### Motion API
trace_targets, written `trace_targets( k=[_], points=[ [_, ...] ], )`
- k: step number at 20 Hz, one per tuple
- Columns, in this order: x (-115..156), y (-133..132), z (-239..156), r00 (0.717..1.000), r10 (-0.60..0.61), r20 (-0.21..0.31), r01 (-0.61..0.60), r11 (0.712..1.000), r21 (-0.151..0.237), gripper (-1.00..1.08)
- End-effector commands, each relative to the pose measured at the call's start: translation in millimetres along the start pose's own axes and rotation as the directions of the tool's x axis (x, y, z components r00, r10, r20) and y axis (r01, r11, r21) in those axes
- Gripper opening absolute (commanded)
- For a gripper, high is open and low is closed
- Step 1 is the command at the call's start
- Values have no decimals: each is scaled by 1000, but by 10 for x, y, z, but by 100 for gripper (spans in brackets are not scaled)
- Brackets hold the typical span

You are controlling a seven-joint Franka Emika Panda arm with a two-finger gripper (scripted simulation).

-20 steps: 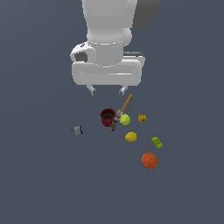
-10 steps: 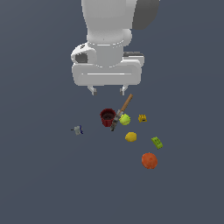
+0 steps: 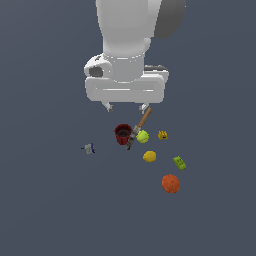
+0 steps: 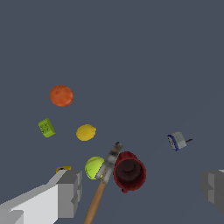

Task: Pick up a designated object from a clutter of objects.

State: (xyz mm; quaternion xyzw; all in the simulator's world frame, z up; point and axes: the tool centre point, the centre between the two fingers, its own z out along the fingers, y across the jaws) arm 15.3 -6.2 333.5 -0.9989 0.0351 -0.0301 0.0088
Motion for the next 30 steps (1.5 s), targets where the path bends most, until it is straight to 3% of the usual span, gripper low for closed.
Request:
trace_targets(
  k=[1, 8, 15, 22, 30],
  points=[
    [45, -38, 41, 999, 32, 2, -32, 999, 0, 100],
    [217, -189, 211, 987, 161, 8, -161, 987, -1, 100],
    [399, -375, 426, 952, 306, 14, -306, 952, -5, 100],
    [563, -571, 661, 895, 445, 19, -445, 896, -11, 100],
    [723, -804, 952, 807, 590, 22, -590, 807, -20, 100]
  ],
)
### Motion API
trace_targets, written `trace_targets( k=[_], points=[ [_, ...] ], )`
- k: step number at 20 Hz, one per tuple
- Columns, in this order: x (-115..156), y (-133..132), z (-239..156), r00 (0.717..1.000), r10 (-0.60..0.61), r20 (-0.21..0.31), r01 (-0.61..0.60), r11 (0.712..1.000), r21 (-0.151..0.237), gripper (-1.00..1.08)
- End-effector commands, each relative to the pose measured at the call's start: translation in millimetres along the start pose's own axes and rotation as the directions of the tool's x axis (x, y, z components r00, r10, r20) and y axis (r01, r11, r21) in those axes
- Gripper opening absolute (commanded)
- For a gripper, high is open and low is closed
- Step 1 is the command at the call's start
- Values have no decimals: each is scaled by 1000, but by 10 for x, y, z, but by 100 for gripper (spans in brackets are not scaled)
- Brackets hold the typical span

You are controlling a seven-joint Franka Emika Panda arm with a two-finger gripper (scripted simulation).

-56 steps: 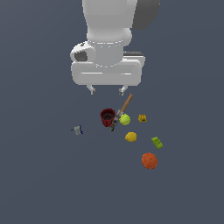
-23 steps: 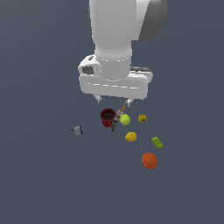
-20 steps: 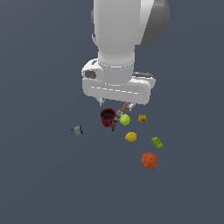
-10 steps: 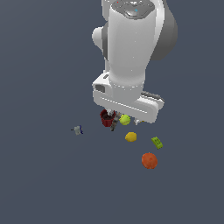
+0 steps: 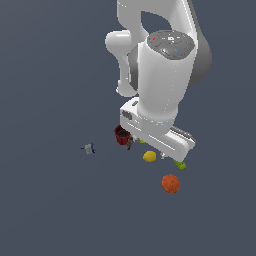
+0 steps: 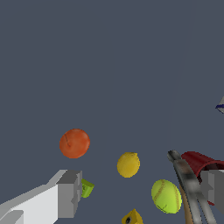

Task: Pick up a designated object from a clutter of objects.

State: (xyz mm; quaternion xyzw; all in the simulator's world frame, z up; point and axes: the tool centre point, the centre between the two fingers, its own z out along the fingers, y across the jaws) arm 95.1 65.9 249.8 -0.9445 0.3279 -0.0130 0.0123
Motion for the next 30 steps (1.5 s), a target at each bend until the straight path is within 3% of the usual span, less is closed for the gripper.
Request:
trace_targets(
  k=[1, 8, 15, 30],
  points=[
    [-1, -91, 94, 998, 55, 1, -55, 998, -2, 100],
    [-22, -333, 365, 979, 203, 4, -202, 979, -8, 100],
    [-66, -565, 653, 938, 346, 4, -345, 938, -16, 100],
    [-228, -1000, 1292, 790, 613, -5, -613, 790, -30, 100]
  ],
)
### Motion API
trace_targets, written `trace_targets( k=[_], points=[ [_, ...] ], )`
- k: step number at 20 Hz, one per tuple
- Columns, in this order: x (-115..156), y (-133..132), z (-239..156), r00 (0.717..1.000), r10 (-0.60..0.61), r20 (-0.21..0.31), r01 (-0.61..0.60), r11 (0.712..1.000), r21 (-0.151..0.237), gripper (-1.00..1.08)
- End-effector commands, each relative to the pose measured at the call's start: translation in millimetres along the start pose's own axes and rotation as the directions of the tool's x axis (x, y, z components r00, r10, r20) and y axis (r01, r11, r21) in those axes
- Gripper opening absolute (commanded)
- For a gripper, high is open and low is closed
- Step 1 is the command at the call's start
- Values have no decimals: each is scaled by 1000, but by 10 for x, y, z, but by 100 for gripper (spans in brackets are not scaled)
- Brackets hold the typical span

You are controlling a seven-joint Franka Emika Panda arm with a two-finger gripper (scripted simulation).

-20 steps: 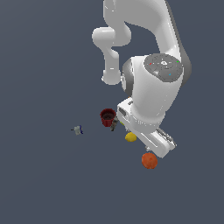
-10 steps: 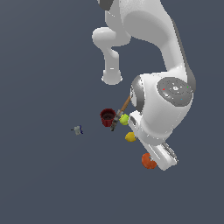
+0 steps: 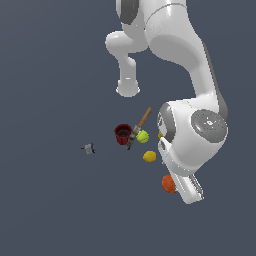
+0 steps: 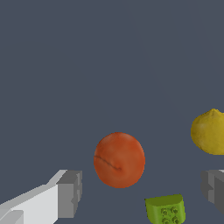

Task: Pick up a designated object from a clutter of objects.

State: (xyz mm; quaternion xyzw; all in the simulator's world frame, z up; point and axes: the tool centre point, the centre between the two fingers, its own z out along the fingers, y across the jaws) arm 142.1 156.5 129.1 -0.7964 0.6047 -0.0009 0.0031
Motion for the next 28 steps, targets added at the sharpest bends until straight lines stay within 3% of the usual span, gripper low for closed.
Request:
trace_targets(
  k=[1, 10, 19, 28],
  points=[
    [-55, -33, 90, 999, 44, -1, -44, 999, -1, 100],
    [-180, -92, 292, 991, 136, -3, -136, 991, -5, 100],
    [-199, -95, 355, 989, 146, -3, -146, 989, -6, 100],
    [-199, -81, 775, 989, 149, -3, -149, 989, -6, 100]
  ],
)
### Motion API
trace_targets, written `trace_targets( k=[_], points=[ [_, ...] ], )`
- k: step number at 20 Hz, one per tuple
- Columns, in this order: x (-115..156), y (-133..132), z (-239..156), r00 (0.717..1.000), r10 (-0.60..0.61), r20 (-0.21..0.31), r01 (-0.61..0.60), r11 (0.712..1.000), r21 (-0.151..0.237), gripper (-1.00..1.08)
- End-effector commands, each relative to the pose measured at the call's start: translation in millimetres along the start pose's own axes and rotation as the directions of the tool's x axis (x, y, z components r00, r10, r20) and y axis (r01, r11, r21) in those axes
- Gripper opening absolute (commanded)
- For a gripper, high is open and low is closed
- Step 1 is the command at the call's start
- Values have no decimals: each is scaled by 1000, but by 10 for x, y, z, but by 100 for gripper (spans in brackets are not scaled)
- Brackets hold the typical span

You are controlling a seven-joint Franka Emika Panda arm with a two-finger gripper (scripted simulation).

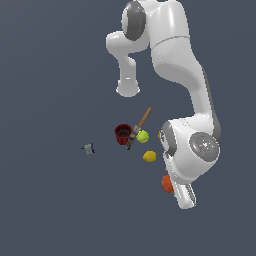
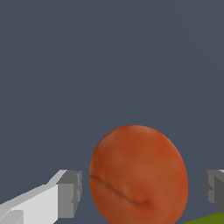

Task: Pick up a designated object from a clutter of objects.

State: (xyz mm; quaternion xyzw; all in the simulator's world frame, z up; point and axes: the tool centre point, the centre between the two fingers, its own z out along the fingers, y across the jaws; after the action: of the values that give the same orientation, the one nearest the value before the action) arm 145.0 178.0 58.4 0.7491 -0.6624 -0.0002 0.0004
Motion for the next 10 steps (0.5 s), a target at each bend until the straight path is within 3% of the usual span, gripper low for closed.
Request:
trace_targets(
  k=[1, 7, 8, 10],
  points=[
    [0, 0, 96, 1000, 1, 0, -1, 1000, 1, 100],
    [-3, -15, 114, 1000, 1, 0, -1, 1000, 1, 100],
    [-3, -15, 114, 1000, 1, 0, -1, 1000, 1, -100],
    [-3, -15, 114, 1000, 1, 0, -1, 1000, 1, -100]
  ],
)
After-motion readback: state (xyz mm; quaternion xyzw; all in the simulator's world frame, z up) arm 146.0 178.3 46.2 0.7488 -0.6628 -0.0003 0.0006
